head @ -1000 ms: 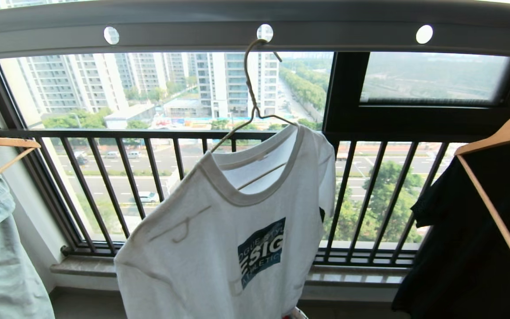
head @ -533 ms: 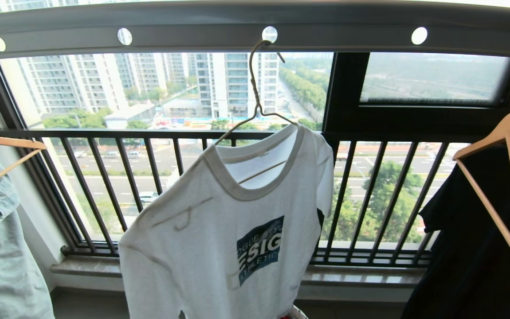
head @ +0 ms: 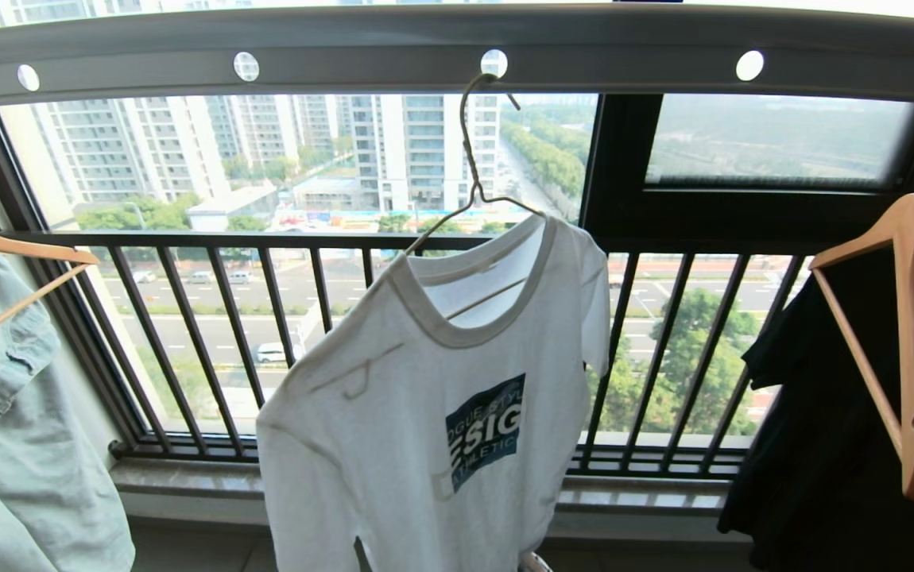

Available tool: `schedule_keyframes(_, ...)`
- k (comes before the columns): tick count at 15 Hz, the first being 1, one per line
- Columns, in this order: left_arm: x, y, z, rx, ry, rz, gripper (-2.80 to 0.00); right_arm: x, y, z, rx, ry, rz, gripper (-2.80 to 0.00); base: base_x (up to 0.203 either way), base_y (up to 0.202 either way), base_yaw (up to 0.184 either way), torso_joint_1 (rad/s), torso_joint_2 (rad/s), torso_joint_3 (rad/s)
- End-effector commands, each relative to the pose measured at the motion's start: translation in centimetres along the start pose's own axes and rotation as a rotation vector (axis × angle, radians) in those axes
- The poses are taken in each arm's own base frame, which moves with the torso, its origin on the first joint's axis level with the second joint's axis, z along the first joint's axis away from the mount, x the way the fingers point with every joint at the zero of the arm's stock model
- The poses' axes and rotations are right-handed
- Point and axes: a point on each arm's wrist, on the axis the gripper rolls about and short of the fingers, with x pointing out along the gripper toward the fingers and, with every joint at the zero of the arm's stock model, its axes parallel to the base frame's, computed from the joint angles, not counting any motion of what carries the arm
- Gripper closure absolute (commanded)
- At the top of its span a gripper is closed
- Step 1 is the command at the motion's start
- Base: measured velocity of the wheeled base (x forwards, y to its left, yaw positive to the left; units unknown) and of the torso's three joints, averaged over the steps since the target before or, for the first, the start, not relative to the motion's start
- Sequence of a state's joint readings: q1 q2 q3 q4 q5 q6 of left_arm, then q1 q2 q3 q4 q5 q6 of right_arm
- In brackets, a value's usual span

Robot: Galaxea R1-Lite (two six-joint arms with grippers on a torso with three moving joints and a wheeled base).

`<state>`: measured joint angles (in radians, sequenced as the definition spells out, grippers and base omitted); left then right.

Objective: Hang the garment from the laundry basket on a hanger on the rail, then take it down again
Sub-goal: Take the clothes off the clothes rack

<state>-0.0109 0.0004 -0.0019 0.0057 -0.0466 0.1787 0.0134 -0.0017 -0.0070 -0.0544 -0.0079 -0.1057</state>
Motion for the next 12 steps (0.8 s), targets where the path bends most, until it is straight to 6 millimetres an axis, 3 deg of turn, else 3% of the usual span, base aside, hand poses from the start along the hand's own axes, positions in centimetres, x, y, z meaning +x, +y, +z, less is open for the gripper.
schedule_keyframes(1,0.01,-0.01,-0.07,-0.021,0.003,0.0,0.0,-0.07,0.15,-0.91,0.008,0.099,0.034,0.0,0.0,0.0,0.0,0.0,0.0,0.0)
schedule_keyframes(12,0.01,0.01,-0.08,-0.123,0.005,0.012,0.0,-0.13,0.14,-0.73,0.054,0.097,0.04,0.0,0.0,0.0,0.0,0.0,0.0,0.0)
